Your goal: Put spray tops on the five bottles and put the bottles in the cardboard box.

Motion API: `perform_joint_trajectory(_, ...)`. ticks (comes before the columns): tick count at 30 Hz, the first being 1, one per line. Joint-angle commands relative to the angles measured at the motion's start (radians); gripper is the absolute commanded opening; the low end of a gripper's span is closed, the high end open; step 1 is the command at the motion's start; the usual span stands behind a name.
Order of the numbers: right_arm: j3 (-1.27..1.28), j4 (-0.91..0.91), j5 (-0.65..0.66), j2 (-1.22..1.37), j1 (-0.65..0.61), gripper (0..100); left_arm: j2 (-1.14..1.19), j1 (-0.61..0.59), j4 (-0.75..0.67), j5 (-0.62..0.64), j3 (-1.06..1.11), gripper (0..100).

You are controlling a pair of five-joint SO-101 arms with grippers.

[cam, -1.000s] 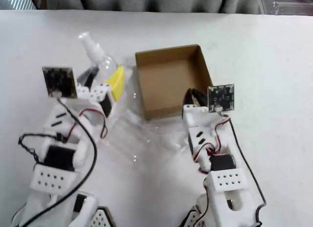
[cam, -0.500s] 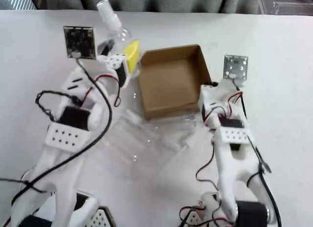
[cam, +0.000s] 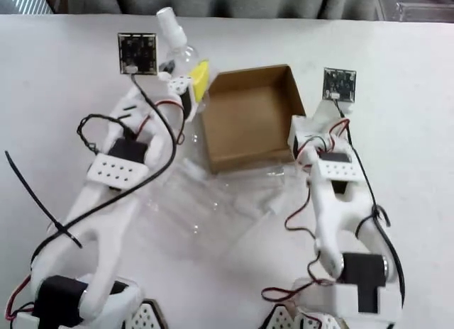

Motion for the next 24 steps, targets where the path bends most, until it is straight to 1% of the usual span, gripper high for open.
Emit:
perform_joint_trajectory(1, -0.176, 0.117, 0.0, 0.101, 0.012, 13.4, -0.004, -0.008, -0.021, 0.012, -0.068, 2)
perform_joint_trajectory(5, -0.319, 0.285, 0.0, 0.214, 0.012, 13.3, -0.007, -0.008, -0.028, 0.012, -0.038, 2)
perform_joint_trajectory(8, -0.396, 0.441, 0.002, 0.239, 0.004, 12.3, -0.007, -0.008, -0.028, 0.012, -0.034, 2)
perform_joint_trajectory(11, -0.44, 0.587, 0.011, 0.239, -0.038, 7.7, -0.007, -0.008, -0.028, 0.012, -0.032, 2)
perform_joint_trajectory(13, -0.45, 0.647, 0.063, 0.239, -0.081, 6.9, -0.007, -0.008, -0.028, 0.012, -0.034, 2)
perform_joint_trajectory(15, -0.45, 0.677, 0.097, 0.239, -0.114, 7.2, -0.007, -0.008, -0.028, 0.012, -0.037, 2)
perform_joint_trajectory(17, -0.45, 0.694, 0.098, 0.239, -0.124, 7.8, -0.007, -0.015, -0.032, 0.012, -0.04, 2)
perform_joint_trajectory(20, -0.456, 0.733, 0.098, 0.237, -0.128, 9.6, -0.001, -0.036, -0.101, 0.012, -0.038, 2)
perform_joint_trajectory(22, -0.457, 0.733, 0.098, 0.237, -0.127, 12.5, -0.001, -0.05, -0.127, 0.012, -0.035, 2)
perform_joint_trajectory(24, -0.466, 0.733, 0.098, 0.237, -0.125, 17.6, -0.001, -0.051, -0.133, 0.012, -0.038, 2)
